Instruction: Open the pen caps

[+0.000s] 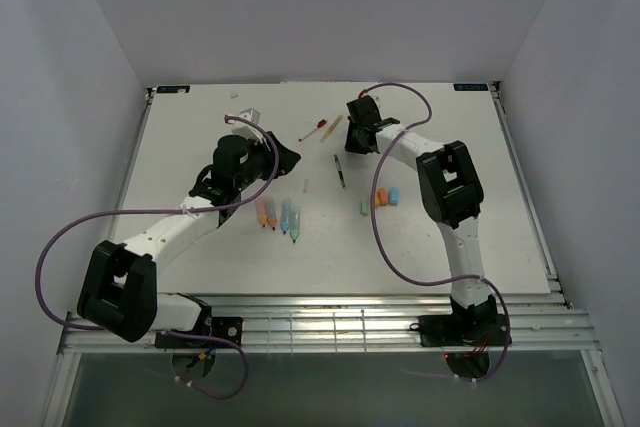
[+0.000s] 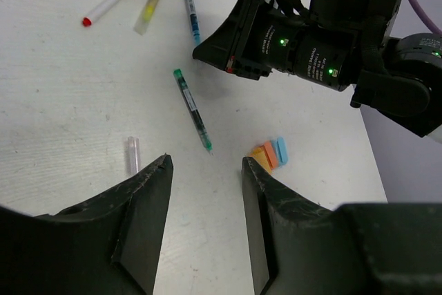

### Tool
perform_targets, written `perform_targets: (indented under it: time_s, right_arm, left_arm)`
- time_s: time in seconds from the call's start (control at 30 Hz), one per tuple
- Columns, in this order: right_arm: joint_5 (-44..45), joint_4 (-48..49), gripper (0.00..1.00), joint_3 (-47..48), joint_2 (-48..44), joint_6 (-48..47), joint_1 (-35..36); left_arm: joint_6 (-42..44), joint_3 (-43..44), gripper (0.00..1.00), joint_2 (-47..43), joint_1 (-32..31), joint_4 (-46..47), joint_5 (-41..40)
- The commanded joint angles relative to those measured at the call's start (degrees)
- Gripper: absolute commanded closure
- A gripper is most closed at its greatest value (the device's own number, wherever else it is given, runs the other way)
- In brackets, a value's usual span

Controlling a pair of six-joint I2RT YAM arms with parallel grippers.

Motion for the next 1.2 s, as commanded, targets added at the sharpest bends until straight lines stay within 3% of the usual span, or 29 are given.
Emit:
perform_targets:
  time_s: [0.0, 0.1, 0.17, 0.23, 0.37, 0.67, 0.9, 1.17]
  right_arm:
    - [-1.04, 0.09, 0.92, -7.50, -2.86, 0.78, -0.19]
    - [-2.36, 2.56, 0.92, -8.39, -4.71, -0.97, -0.37]
    - [-3.41, 2.91, 0.92, -8.39, -5.24, -1.76, -0.72]
    - [-4.73, 3.88, 0.92, -10.75, -7.77, -2.03, -0.72]
    - [-6.67, 8.80, 0.92, -19.71, -15.51, -1.33, -0.28]
    - [-9.13, 11.70, 0.92, -33.85, -30.37, -5.02, 0.24]
    - [-21.94, 20.30, 0.92, -50.38, -45.31, -7.31, 1.12]
    - [-29.43, 29.10, 0.92, -64.46, -58.67, -4.67, 4.54]
  left_arm:
    - [0.64, 0.76, 0.46, -2.53, -0.14, -3.26, 7.11]
    - [-2.34, 0.68, 0.49, -6.10, -0.14, -8.18, 6.86]
    - [-3.93, -4.23, 0.50, -10.68, -0.14, -5.84, 8.61]
    - [-7.70, -9.75, 0.50, -17.77, -0.05, -3.46, 9.84]
    - [-10.61, -11.02, 0.51, -22.48, 0.04, -6.16, 9.67]
    - [-16.23, -11.80, 0.51, -15.55, -0.05, 0.41, 15.65]
    - [-19.75, -13.65, 0.43, -9.30, -0.31, 8.15, 20.48]
    - [-21.77, -9.35, 0.41, -1.92, -1.98, 12.11, 22.07]
